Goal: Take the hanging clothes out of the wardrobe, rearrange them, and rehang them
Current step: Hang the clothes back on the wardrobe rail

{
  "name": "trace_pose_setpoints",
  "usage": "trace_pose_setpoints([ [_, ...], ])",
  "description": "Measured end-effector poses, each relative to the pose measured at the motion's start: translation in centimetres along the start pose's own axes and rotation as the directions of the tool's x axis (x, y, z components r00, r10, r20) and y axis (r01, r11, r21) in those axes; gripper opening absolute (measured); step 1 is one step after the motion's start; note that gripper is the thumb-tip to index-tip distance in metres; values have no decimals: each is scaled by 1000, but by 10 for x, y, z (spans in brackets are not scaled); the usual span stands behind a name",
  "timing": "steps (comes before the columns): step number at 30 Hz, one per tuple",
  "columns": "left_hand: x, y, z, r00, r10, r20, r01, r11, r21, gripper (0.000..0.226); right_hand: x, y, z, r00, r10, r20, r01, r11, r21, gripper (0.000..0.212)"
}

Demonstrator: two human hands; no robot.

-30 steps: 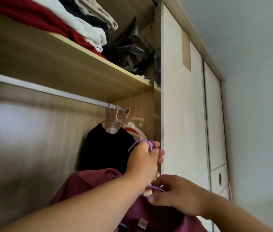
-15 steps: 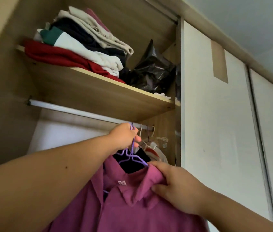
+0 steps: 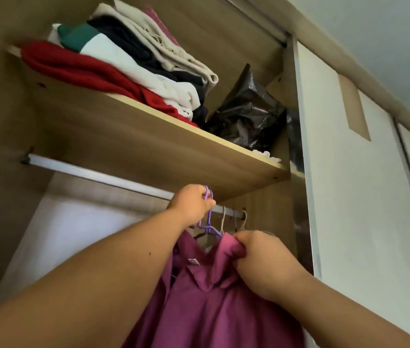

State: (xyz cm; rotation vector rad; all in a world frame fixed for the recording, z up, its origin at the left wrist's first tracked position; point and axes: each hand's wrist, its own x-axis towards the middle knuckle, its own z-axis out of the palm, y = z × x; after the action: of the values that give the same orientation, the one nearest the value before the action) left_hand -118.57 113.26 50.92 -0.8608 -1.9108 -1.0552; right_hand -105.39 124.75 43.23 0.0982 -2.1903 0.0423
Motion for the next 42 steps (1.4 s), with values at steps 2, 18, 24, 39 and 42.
trace_pose_setpoints([
  [2,18,-14,4,998,-25,-58,24,999,-33,14,19,-4,10,1000,3,-2,-3,1000,-17,23],
  [18,130,-96,31,985,172,-26,-139,868,476,31,132,10,98,998,34,-44,-39,991,-132,24],
  [24,137,-106,57,995,91,33,-91,754,651,35,138,16,122,994,105,40,-101,991,-91,19],
  [39,122,-138,22,970,243,-18,-136,601,787,59,121,13,121,920,269,286,-315,941,126,58],
  [42,124,-138,22,967,248,52,-192,582,790,66,117,11,119,928,234,291,-270,959,90,50],
])
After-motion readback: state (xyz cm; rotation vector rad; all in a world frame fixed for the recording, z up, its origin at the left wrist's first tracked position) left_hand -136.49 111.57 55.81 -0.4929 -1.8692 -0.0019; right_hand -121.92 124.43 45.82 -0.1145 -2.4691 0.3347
